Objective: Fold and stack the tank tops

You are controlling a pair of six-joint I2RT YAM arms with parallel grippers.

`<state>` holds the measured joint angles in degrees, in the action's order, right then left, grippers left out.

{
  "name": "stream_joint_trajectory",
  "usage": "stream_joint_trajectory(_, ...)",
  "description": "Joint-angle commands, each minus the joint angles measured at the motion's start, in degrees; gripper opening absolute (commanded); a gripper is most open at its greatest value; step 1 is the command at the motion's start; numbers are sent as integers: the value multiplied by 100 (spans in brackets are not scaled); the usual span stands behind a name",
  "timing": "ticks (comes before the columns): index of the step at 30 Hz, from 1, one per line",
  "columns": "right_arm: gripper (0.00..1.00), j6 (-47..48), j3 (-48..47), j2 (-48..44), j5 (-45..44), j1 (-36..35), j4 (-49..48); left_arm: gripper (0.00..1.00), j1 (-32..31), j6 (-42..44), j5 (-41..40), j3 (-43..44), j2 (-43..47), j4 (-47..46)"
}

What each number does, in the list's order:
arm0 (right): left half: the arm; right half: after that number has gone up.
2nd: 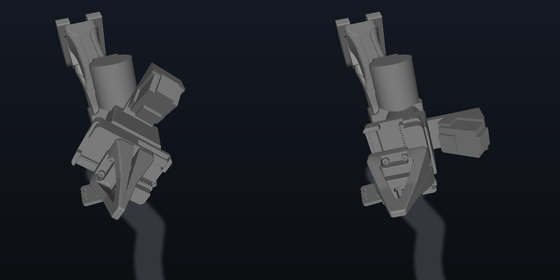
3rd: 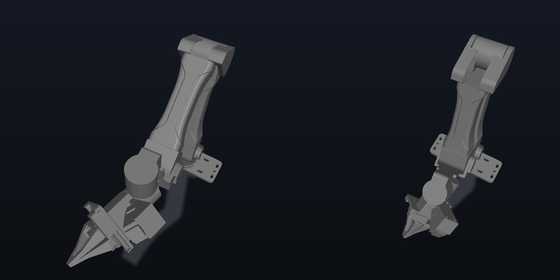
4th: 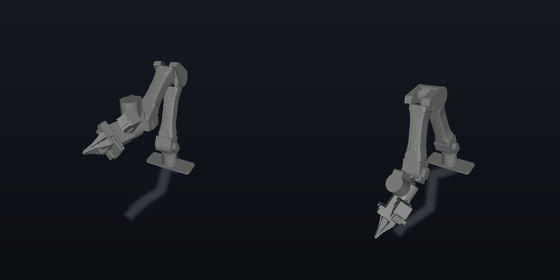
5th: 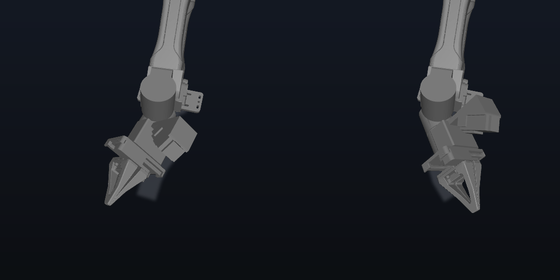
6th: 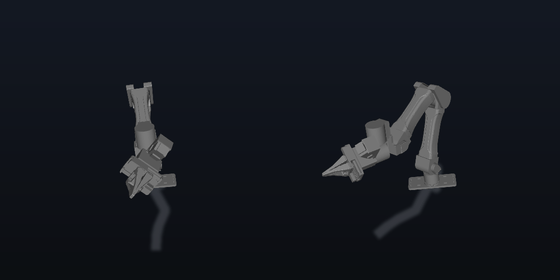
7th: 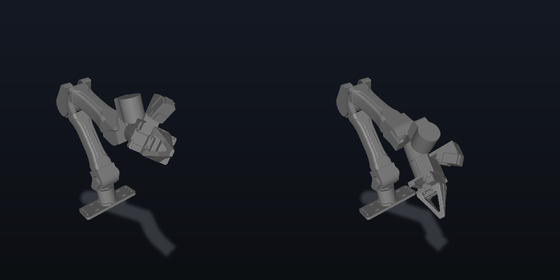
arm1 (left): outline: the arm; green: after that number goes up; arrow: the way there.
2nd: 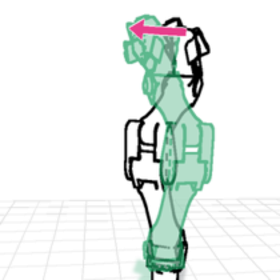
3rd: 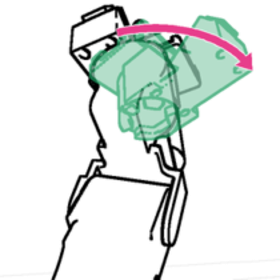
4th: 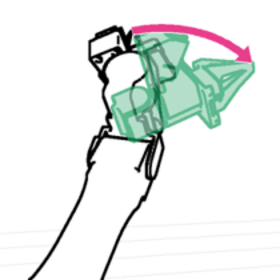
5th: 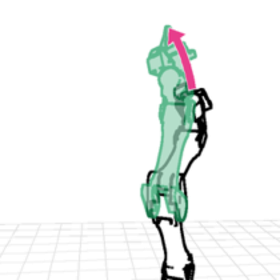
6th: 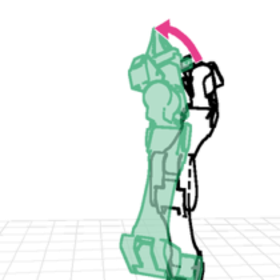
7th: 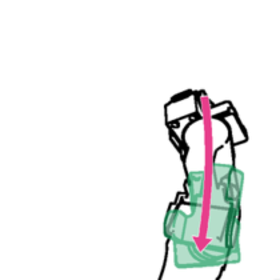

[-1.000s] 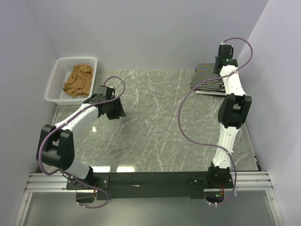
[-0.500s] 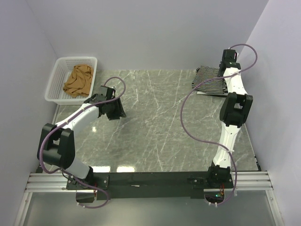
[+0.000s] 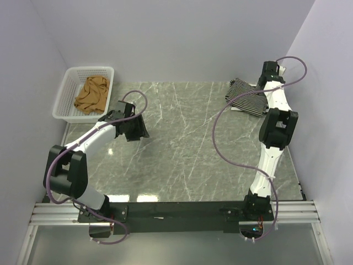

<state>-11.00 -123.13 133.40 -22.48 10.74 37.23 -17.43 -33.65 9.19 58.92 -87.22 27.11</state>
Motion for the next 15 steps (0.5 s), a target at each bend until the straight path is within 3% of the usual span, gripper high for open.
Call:
stream_joint_trajectory(1,77,-367,490,-1025,-73,-352,-190,57,20,78,39,-38,407,-250)
stream_joint_trajectory(6,77,-761,1993,-2280,33,-1047,-690,57,29,8,12,-38,644,-312)
stream_joint_trajectory(9,77,-938,2906,-3071,60,-1811,-1006,57,38,-63,-49,102,785,-269)
stream_joint_trajectory(11,78,-1096,3607,-3451,-28,-2389,-1209,57,134,-150,-633,444,847,-137)
stream_joint_trajectory(15,78,-1475,4735,-4373,279,-3462,-1727,60,975,-790,-1533,1549,611,486)
